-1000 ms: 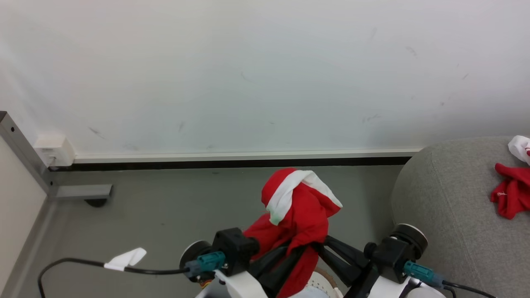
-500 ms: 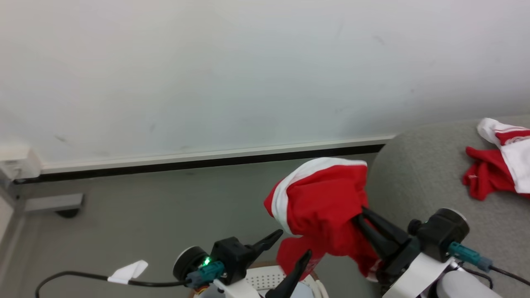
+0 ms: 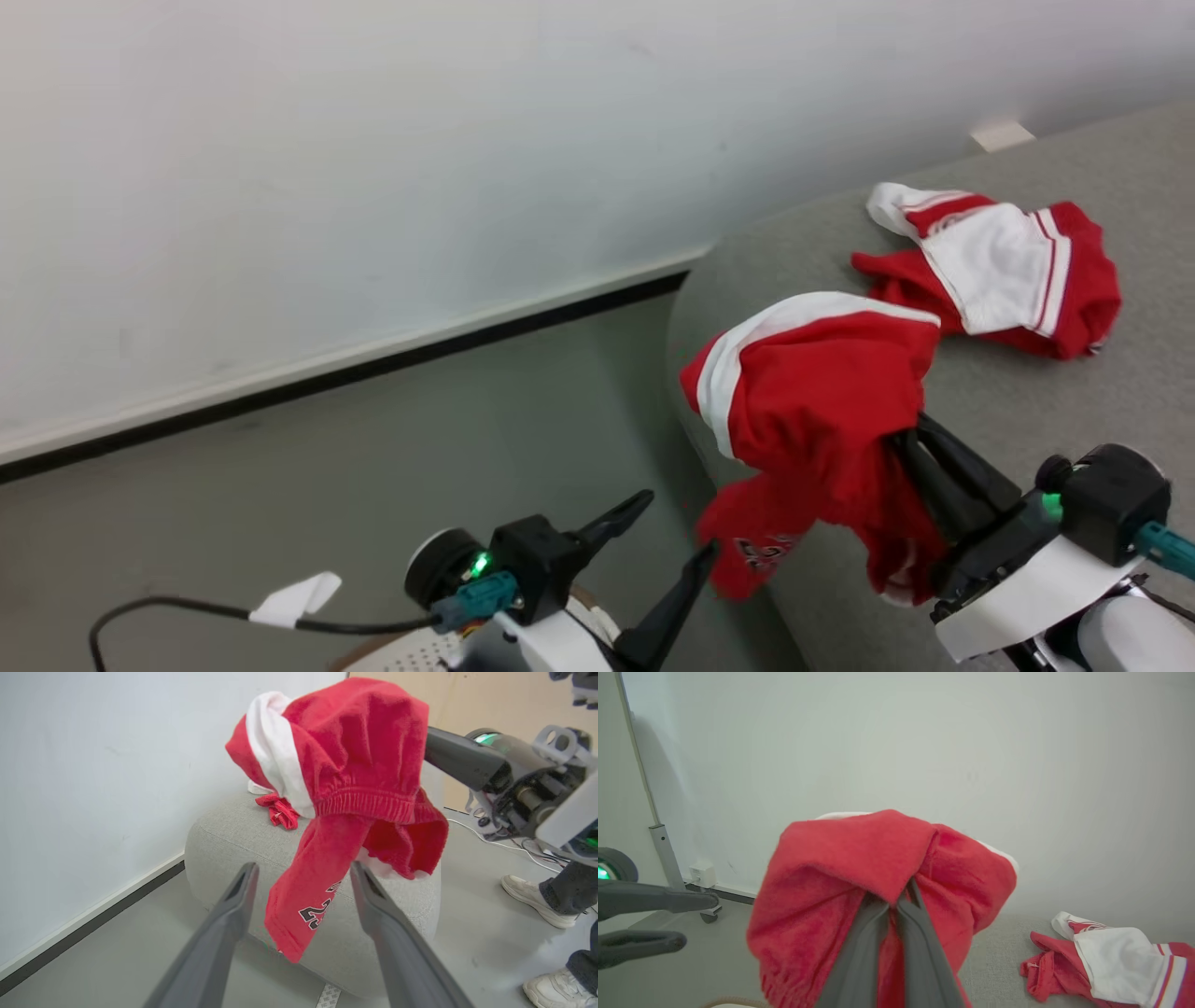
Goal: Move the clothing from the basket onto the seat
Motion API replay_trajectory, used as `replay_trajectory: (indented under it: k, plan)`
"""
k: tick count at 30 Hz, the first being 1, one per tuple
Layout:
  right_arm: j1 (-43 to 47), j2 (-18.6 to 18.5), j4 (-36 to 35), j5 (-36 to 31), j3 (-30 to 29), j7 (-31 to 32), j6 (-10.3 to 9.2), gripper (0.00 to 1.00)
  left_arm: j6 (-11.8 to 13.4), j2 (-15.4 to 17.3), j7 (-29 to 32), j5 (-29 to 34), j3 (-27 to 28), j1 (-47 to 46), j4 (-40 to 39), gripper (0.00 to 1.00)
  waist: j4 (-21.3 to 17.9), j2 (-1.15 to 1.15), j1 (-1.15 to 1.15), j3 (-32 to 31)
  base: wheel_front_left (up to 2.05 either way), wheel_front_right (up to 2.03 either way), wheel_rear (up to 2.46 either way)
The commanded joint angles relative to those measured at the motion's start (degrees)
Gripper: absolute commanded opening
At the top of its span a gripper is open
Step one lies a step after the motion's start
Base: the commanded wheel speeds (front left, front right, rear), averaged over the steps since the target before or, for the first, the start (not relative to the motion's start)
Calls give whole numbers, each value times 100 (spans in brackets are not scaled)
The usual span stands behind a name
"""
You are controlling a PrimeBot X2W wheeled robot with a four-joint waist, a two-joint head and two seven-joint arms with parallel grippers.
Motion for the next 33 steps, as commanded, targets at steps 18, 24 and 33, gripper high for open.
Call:
replay_trajectory:
  k: [18,24,33]
  plan:
    - [-2627,959,1236,-1344,-3429,706,-16,0,-416,210,338,449,259,-1585,-168,100,241,-1,0,2337,0,0,0]
    - [-3659,567,2401,-2210,-4422,700,-15,0,-480,171,305,490,325,-1864,-203,100,660,-1,0,2746,0,0,0]
    - [-3732,512,4225,-4182,-6805,222,-16,0,-424,170,222,519,321,-1846,-240,100,1183,-1,0,3045,0,0,0]
